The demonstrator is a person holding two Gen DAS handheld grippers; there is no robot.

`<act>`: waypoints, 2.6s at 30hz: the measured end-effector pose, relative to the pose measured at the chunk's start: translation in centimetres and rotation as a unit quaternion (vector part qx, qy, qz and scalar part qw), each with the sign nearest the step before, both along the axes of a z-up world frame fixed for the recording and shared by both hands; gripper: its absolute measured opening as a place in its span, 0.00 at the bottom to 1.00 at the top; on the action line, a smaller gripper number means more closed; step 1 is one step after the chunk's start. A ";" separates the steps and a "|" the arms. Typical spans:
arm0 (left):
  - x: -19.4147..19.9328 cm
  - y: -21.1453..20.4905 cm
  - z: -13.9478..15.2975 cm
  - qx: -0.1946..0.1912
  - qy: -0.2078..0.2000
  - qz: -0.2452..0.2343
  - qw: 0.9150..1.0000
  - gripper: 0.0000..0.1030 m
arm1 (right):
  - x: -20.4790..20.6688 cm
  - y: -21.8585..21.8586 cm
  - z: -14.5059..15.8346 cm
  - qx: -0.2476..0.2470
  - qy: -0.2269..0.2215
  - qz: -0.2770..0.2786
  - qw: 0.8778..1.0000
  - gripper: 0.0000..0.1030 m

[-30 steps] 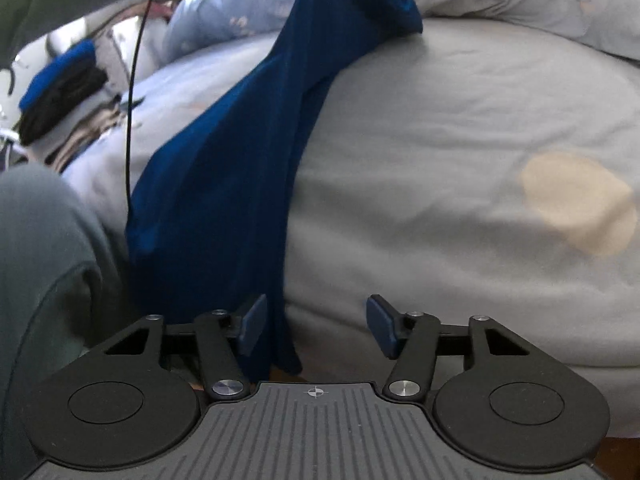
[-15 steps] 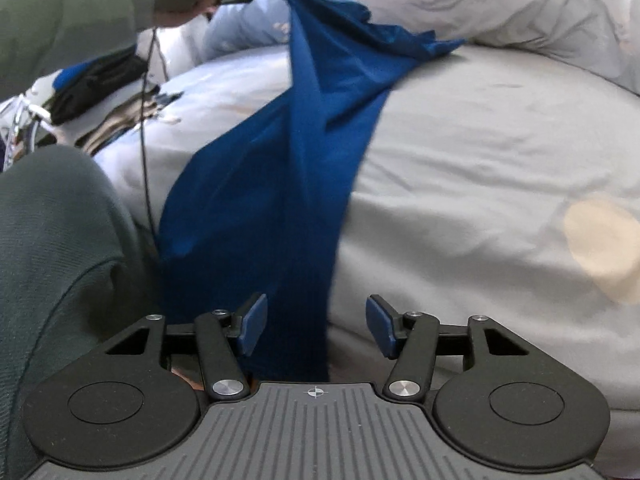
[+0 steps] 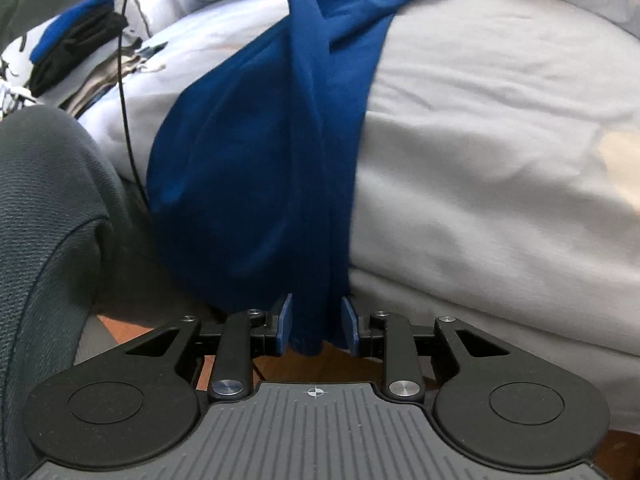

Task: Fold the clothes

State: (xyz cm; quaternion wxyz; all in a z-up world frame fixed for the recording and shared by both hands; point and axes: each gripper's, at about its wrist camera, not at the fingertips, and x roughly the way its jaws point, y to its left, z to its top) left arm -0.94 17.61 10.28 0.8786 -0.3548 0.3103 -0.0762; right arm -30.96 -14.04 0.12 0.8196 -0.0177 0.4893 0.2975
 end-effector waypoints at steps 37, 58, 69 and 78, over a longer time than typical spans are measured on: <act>6.8 -20.1 7.5 -0.009 -0.034 -0.127 0.991 0.12 | -3.9 -12.3 8.0 -0.022 -0.016 -0.207 0.978 0.02; 14.3 -47.9 -2.7 0.056 0.030 -0.209 0.976 0.11 | -4.4 -27.3 3.9 -0.030 0.036 -0.383 0.922 0.02; 13.6 -52.5 -9.8 0.103 0.066 -0.285 0.951 0.84 | -4.0 -29.0 1.6 -0.058 0.091 -0.431 0.896 0.07; 7.5 -44.6 -4.3 0.009 -0.011 -0.350 0.937 1.00 | -3.8 -27.4 2.6 -0.110 0.039 -0.460 0.880 0.40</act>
